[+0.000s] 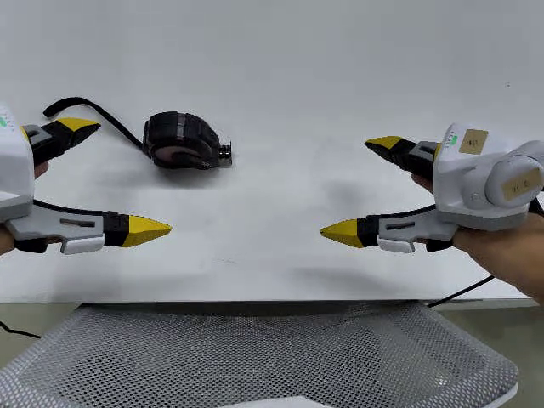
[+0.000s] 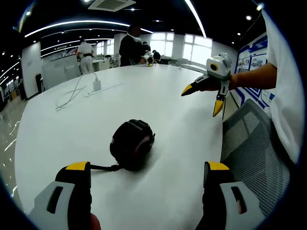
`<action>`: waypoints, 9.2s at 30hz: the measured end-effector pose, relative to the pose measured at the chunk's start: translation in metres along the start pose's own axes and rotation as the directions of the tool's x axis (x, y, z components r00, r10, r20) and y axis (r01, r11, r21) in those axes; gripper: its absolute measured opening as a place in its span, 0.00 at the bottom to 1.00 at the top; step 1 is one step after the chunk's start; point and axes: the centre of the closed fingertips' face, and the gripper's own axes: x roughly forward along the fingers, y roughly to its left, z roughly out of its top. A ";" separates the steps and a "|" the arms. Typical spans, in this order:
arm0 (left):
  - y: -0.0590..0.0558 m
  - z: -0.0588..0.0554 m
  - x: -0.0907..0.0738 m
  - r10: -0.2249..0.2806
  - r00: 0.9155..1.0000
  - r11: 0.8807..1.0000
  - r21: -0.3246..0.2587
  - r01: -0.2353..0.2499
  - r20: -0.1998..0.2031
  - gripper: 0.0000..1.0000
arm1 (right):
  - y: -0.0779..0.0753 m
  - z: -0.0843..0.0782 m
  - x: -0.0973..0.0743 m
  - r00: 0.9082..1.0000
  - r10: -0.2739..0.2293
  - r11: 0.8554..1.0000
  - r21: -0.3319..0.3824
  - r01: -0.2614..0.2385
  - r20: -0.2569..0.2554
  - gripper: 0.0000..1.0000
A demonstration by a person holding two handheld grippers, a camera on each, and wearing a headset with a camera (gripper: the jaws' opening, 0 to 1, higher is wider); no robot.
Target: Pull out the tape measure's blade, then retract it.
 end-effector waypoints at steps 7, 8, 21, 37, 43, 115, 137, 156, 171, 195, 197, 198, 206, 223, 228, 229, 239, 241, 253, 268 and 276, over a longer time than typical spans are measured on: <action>0.005 0.002 0.008 -0.022 1.000 0.999 0.037 0.022 -0.017 0.94 | -0.001 0.006 0.009 1.000 0.028 0.999 -0.022 -0.028 -0.005 0.80; 0.005 0.002 0.009 -0.024 1.000 0.999 0.039 0.025 -0.019 0.94 | -0.002 0.006 0.010 1.000 0.031 0.999 -0.023 -0.031 -0.005 0.81; 0.015 -0.002 0.026 -0.054 0.995 0.992 0.110 0.063 -0.085 0.88 | -0.004 0.016 0.028 0.996 0.084 0.994 -0.069 -0.086 -0.019 0.80; 0.024 -0.001 0.045 -0.113 0.979 0.973 0.179 0.143 -0.169 0.81 | -0.011 0.027 0.046 0.992 0.123 0.985 -0.120 -0.126 -0.033 0.79; 0.029 -0.005 0.050 -0.124 0.968 0.970 0.178 0.164 -0.216 0.75 | -0.011 0.029 0.051 0.989 0.141 0.979 -0.141 -0.146 -0.044 0.79; 0.042 -0.015 0.064 -0.159 0.921 0.922 0.279 0.267 -0.356 0.26 | 0.001 0.053 0.135 0.963 0.266 0.915 -0.306 -0.263 -0.034 0.38; 0.040 -0.015 0.065 -0.159 0.921 0.922 0.281 0.267 -0.354 0.27 | 0.008 0.056 0.151 0.952 0.307 0.893 -0.342 -0.293 -0.014 0.17; 0.035 -0.012 0.062 -0.162 0.920 0.923 0.274 0.269 -0.358 0.27 | 0.010 0.055 0.156 0.941 0.340 0.892 -0.316 -0.323 -0.003 0.12; 0.035 -0.011 0.061 -0.163 0.920 0.923 0.274 0.270 -0.357 0.27 | 0.008 0.054 0.150 0.939 0.344 0.885 -0.339 -0.320 0.011 0.12; 0.037 -0.013 0.061 -0.162 0.919 0.914 0.296 0.277 -0.361 0.25 | 0.012 0.051 0.151 0.943 0.331 0.891 -0.335 -0.307 0.017 0.09; 0.037 -0.013 0.061 -0.163 0.919 0.914 0.296 0.278 -0.359 0.25 | 0.012 0.051 0.152 0.943 0.331 0.890 -0.337 -0.306 0.018 0.09; 0.037 -0.013 0.062 -0.163 0.919 0.914 0.295 0.277 -0.359 0.25 | 0.011 0.051 0.152 0.943 0.331 0.890 -0.336 -0.307 0.017 0.09; 0.037 -0.013 0.062 -0.166 0.918 0.915 0.292 0.279 -0.359 0.25 | 0.007 0.047 0.146 0.944 0.328 0.898 -0.318 -0.305 0.021 0.09; 0.037 -0.013 0.061 -0.166 0.919 0.913 0.296 0.280 -0.358 0.26 | 0.001 0.038 0.130 0.946 0.322 0.910 -0.283 -0.303 0.022 0.09; 0.037 -0.013 0.062 -0.164 0.919 0.912 0.299 0.280 -0.359 0.26 | -0.002 0.034 0.126 0.949 0.316 0.910 -0.287 -0.298 0.018 0.10; 0.037 -0.013 0.061 -0.163 0.919 0.912 0.299 0.279 -0.360 0.26 | -0.003 0.034 0.125 0.949 0.315 0.911 -0.287 -0.296 0.019 0.10; 0.036 -0.013 0.062 -0.162 0.916 0.911 0.300 0.282 -0.368 0.26 | -0.008 0.026 0.115 0.954 0.301 0.914 -0.290 -0.285 0.011 0.09; 0.036 -0.013 0.062 -0.163 0.916 0.911 0.300 0.282 -0.368 0.26 | -0.010 0.024 0.113 0.955 0.296 0.914 -0.293 -0.282 0.004 0.09; 0.035 -0.013 0.061 -0.162 0.916 0.910 0.303 0.283 -0.368 0.26 | -0.017 0.015 0.101 0.957 0.289 0.913 -0.295 -0.282 -0.022 0.09; 0.035 -0.012 0.061 -0.162 0.916 0.912 0.298 0.281 -0.368 0.26 | -0.030 0.002 0.084 0.961 0.269 0.909 -0.312 -0.276 -0.066 0.09; 0.034 -0.012 0.061 -0.163 0.915 0.911 0.298 0.283 -0.370 0.26 | -0.037 -0.006 0.076 0.962 0.259 0.908 -0.317 -0.273 -0.086 0.08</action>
